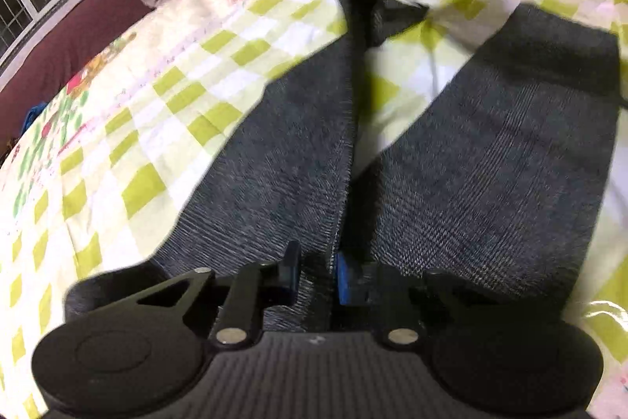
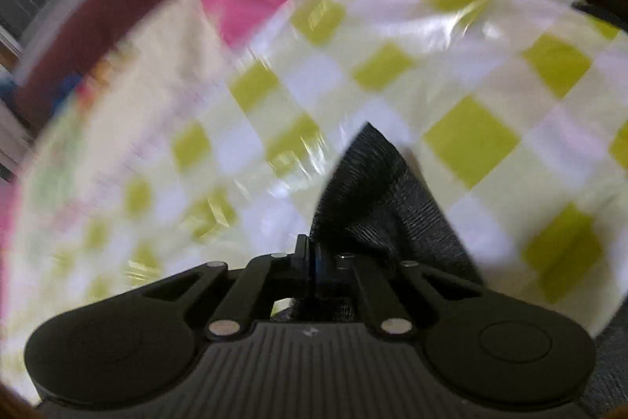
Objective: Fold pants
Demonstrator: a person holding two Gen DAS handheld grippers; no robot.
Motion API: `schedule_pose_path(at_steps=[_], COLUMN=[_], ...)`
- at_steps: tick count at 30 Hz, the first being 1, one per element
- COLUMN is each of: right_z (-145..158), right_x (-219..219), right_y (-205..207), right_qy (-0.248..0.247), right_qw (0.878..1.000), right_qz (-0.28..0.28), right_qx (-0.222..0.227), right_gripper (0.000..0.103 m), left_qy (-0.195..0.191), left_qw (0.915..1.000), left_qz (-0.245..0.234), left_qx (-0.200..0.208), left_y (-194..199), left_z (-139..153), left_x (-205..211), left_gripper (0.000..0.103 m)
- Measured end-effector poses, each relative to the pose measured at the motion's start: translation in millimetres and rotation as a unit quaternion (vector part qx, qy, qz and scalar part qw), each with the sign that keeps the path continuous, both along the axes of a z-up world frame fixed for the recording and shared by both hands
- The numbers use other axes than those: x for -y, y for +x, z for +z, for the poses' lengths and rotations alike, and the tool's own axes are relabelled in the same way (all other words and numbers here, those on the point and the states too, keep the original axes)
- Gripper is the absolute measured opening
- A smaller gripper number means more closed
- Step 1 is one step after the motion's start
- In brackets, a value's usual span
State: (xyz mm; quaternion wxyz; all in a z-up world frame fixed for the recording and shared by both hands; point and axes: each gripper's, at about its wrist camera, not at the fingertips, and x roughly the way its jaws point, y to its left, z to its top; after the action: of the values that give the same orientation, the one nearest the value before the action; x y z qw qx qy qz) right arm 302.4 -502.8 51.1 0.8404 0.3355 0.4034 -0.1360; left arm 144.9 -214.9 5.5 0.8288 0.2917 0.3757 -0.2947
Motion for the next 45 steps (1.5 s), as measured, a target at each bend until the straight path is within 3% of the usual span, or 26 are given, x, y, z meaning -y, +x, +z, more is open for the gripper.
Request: schedule_pose_path(at_steps=[4,6,9,11,13,18,20,24,25,27,28,29,30,31,33,35,37,39,42,45], right_z=[58,66,31,-13,-42,-55,-57,-70,-74,-69,-56,-42,-19,1,25,20,-11,-43,-60,-64], right_x=[20,23,30,40,46,59,67,85,89,94,92,88,78,66,41,29,36,48,65,81], right_y=[-100,-144,-202,-225,-240,-249,-244,-232,-228,-228,-231,-234,-238,-241,-253,-258,-256,-251,-252,-258], right_qy=[0.022,0.006,-0.018,0.012,0.047,0.095,0.111,0.188,0.204,0.206,0.201,0.181,0.130,0.069,-0.020,-0.049,-0.026,0.022,0.055,0.105], right_qw=[0.998,0.997,0.995,0.990,0.984,0.978,0.974,0.953,0.947,0.942,0.942,0.946,0.958,0.968,0.977,0.981,0.988,0.987,0.980,0.969], right_qz=[-0.027,-0.045,-0.093,-0.127,-0.157,-0.188,-0.195,-0.220,-0.231,-0.249,-0.245,-0.233,-0.212,-0.189,-0.149,-0.130,-0.132,-0.157,-0.188,-0.209], right_qx=[0.061,0.056,-0.008,-0.060,-0.068,-0.001,0.029,0.090,0.094,0.094,0.112,0.130,0.144,0.148,0.154,0.138,0.080,0.038,0.037,0.074], right_gripper=[0.002,0.002,0.002,0.004,0.009,0.016,0.035,0.041,0.040,0.011,0.005,0.005,0.005,0.005,0.005,0.008,0.013,0.018,0.026,0.040], left_qy=[-0.045,-0.060,-0.043,-0.016,0.008,0.033,0.037,0.038,0.039,0.039,0.038,0.035,0.034,0.033,0.037,0.043,0.050,0.056,0.059,0.062], left_qw=[0.9985,0.9965,0.9936,0.9906,0.9873,0.9837,0.9832,0.9824,0.9823,0.9823,0.9823,0.9823,0.9823,0.9823,0.9812,0.9801,0.9787,0.9771,0.9760,0.9759], left_qz=[-0.032,-0.058,-0.098,-0.123,-0.144,-0.167,-0.169,-0.176,-0.177,-0.178,-0.178,-0.178,-0.177,-0.177,-0.180,-0.183,-0.190,-0.198,-0.202,-0.202], left_qx=[0.001,-0.012,-0.036,-0.056,-0.067,-0.058,-0.057,-0.049,-0.047,-0.044,-0.045,-0.047,-0.051,-0.054,-0.059,-0.063,-0.059,-0.055,-0.055,-0.052], left_y=[-13,-23,-39,-49,-57,-60,-64,-65,-65,-63,-63,-63,-63,-64,-64,-63,-65,-66,-65,-67], left_z=[32,39,24,5,-10,-18,-23,-22,-22,-21,-20,-19,-18,-15,-15,-20,-23,-24,-24,-23], left_x=[-10,-9,3,14,21,29,33,40,42,45,45,44,42,42,37,39,41,42,41,41], left_gripper=[0.034,0.035,0.035,0.035,0.035,0.035,0.035,0.035,0.035,0.035,0.035,0.035,0.035,0.035,0.035,0.035,0.035,0.035,0.035,0.036])
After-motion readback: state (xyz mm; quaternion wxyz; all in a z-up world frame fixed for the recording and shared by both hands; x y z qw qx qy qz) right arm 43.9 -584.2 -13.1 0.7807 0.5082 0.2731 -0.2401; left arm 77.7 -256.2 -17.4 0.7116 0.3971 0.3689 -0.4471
